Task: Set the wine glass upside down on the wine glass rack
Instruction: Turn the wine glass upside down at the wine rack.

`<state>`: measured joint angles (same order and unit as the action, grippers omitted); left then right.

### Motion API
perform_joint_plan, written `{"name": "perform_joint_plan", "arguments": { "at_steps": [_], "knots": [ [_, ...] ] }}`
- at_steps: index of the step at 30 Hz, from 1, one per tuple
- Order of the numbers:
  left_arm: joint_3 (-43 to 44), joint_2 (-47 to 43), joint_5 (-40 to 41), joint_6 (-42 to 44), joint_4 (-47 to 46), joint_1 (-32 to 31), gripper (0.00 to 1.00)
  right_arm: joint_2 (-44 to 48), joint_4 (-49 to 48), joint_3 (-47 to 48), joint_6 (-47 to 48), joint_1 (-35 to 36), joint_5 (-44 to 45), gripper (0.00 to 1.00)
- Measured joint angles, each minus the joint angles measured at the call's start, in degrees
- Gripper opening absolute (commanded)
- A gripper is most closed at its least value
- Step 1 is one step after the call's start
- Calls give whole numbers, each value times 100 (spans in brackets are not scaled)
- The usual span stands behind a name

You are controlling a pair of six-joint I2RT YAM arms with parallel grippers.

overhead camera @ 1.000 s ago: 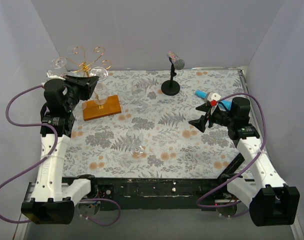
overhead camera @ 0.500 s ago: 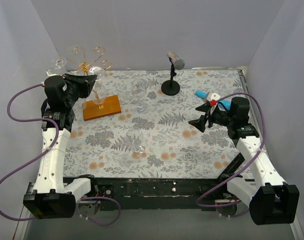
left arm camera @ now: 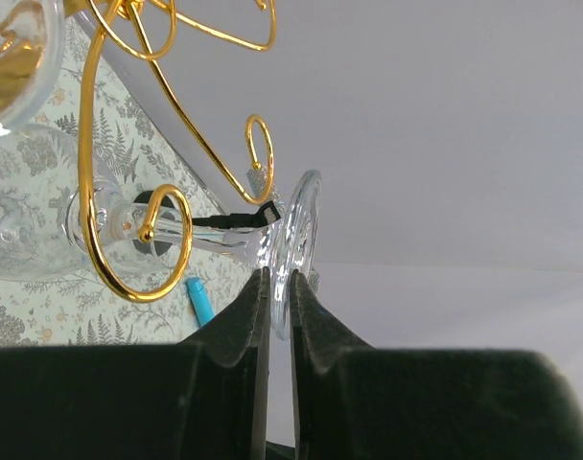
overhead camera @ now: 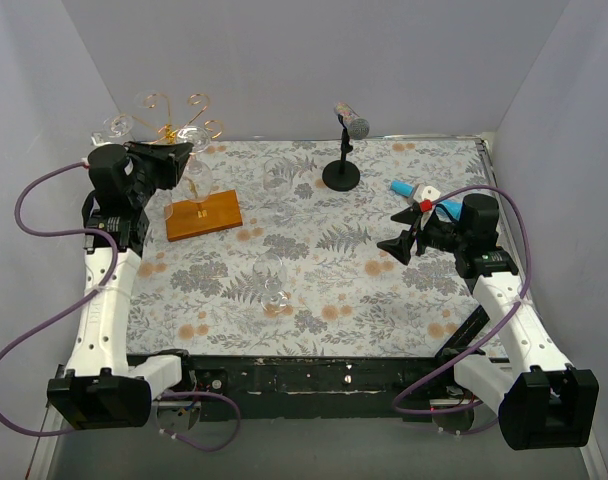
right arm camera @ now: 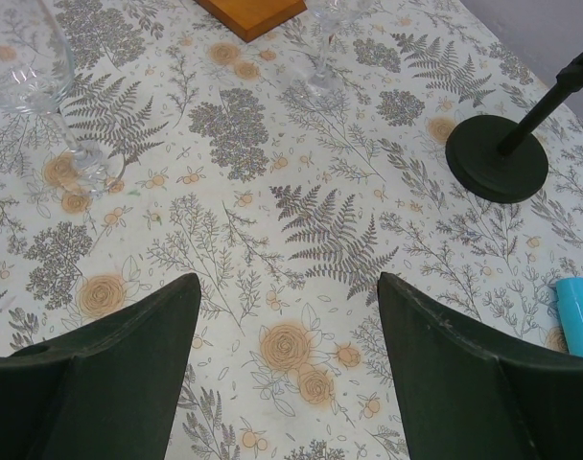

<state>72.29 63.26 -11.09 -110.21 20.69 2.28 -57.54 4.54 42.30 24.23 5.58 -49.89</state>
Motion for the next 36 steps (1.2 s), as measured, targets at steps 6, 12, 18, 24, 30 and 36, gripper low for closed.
{"name": "perform_joint_plan", "arguments": {
  "at_steps": [6,12,18,24,30,36],
  "knots": [
    [39,278,35,-44,-140,63,0,2,2,0,13,0,0,82],
    [68,431,46,-63,-175,129,0,7,15,0,22,0,0,82],
    [131,455,61,-57,-140,205,0,7,48,0,48,0,0,82],
    [170,448,109,-20,-120,238,0,7,66,0,81,0,0,82],
    [190,439,251,98,28,243,0,7,133,0,105,0,0,82],
    [197,413,393,140,74,245,0,7,138,0,120,0,0,82]
  ]
}}
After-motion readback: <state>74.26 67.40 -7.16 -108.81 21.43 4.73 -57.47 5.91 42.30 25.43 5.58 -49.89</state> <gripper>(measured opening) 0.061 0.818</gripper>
